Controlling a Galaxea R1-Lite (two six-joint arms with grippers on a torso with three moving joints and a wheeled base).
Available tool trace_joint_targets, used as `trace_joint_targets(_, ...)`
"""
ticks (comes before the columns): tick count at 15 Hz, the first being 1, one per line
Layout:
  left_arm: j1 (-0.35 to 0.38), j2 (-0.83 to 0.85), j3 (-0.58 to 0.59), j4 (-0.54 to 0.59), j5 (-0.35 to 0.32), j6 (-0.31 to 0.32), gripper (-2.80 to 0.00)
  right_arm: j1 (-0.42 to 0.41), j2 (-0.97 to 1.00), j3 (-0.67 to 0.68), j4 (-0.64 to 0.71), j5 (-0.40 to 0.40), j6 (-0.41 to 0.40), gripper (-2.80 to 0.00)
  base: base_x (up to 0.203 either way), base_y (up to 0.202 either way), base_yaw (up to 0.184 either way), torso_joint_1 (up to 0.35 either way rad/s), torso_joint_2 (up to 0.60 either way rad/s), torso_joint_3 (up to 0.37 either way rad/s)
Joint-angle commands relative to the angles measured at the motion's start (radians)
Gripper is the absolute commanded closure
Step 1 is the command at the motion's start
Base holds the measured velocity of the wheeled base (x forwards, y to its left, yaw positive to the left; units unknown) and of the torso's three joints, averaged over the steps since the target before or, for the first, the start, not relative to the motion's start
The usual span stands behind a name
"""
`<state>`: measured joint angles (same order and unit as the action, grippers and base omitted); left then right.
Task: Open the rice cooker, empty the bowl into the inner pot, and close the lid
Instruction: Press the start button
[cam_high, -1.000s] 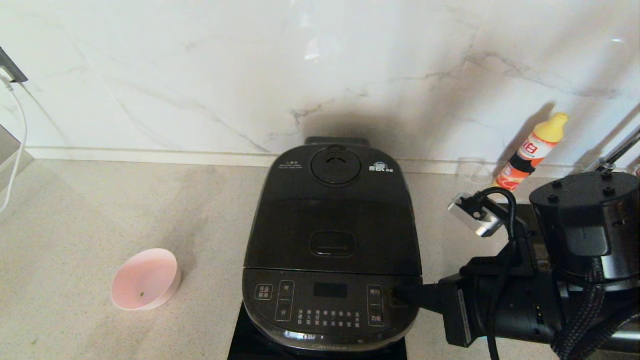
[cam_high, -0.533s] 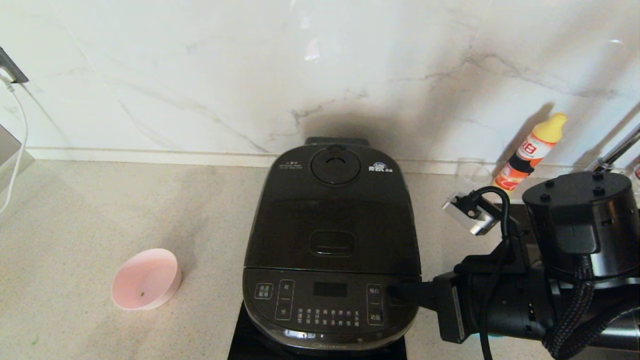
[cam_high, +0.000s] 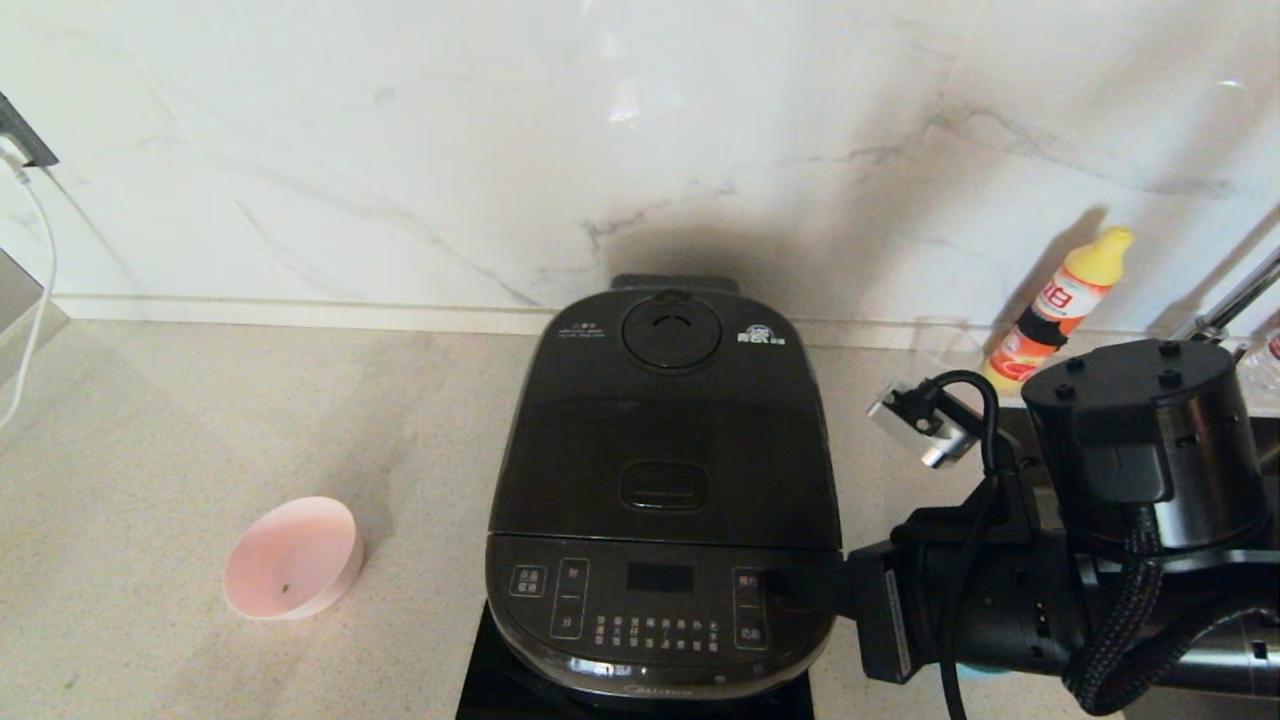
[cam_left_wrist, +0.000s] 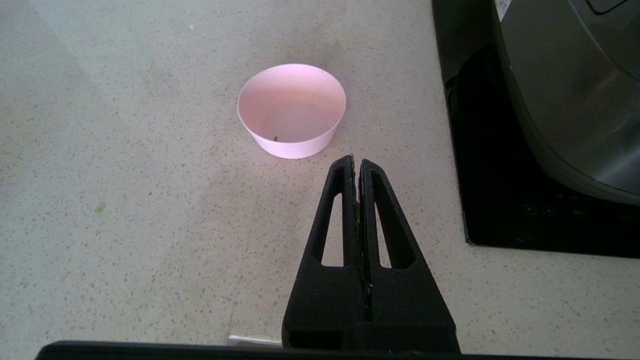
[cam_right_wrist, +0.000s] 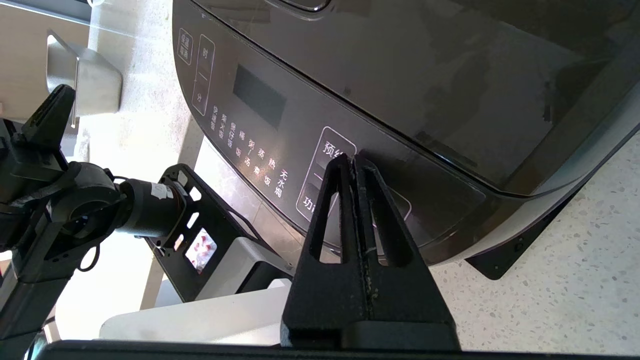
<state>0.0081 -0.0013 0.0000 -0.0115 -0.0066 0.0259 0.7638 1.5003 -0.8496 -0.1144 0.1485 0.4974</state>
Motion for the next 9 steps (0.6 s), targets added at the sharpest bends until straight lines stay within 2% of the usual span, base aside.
trace_joint_targets(1,0.0,0.001,0.009,-0.001,-0.001,0.0,0.0,0.002,0.009,0.001,0.001,0.0,0.003,0.0,0.0,0.0,0.0,0.0,0.0,0.0)
trace_joint_targets(9,0.001,0.001,0.009,-0.001,0.0,0.0,0.0,0.002,0.002,0.014,0.001,0.0,0.004,0.0,0.0,0.0,0.0,0.0,0.0,0.0)
